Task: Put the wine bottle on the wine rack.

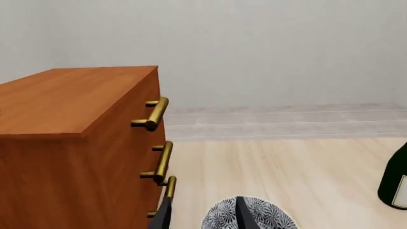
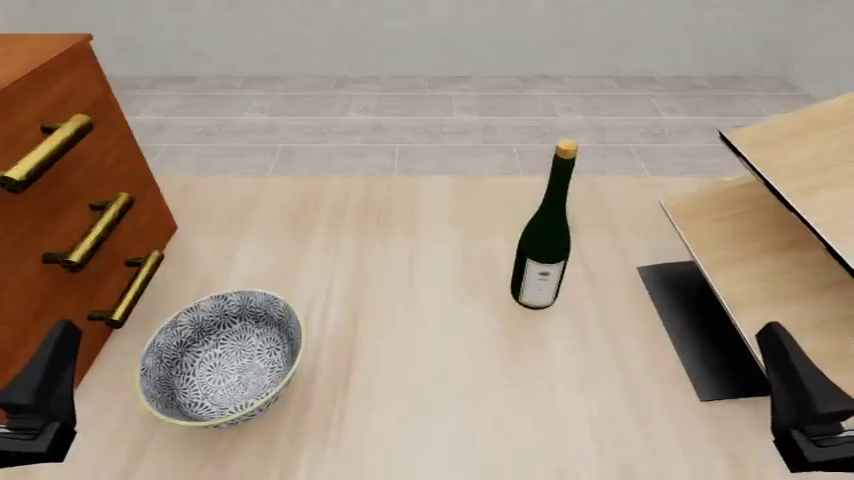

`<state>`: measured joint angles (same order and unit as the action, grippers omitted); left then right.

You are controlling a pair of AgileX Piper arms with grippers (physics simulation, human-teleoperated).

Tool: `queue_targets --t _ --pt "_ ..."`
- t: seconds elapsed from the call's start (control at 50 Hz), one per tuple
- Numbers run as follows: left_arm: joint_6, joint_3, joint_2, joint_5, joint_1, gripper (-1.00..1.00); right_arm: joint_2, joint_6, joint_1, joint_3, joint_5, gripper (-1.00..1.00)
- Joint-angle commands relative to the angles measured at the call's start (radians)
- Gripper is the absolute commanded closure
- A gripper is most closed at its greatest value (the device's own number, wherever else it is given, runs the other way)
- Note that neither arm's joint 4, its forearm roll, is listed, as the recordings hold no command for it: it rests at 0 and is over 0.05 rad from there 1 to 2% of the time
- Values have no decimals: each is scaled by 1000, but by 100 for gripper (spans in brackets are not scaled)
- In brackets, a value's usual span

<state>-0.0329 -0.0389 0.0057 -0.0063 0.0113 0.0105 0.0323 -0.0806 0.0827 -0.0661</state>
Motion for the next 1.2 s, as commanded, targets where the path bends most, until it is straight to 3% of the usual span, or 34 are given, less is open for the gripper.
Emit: queue_targets --t 0.02,0.22,0.7,1.2 --pt "-29 0 -5 -16 -10 -100 41 49 -104 80 -32 -100" --pt "-34 1 -5 -24 -14 -100 194 65 -165 139 51 -100" --pt "-56 -37 -6 -22 -9 -100 572 15 -266 260 285 -100" --pt "-78 -32 -6 -43 -17 -100 945 1 -265 357 512 -100"
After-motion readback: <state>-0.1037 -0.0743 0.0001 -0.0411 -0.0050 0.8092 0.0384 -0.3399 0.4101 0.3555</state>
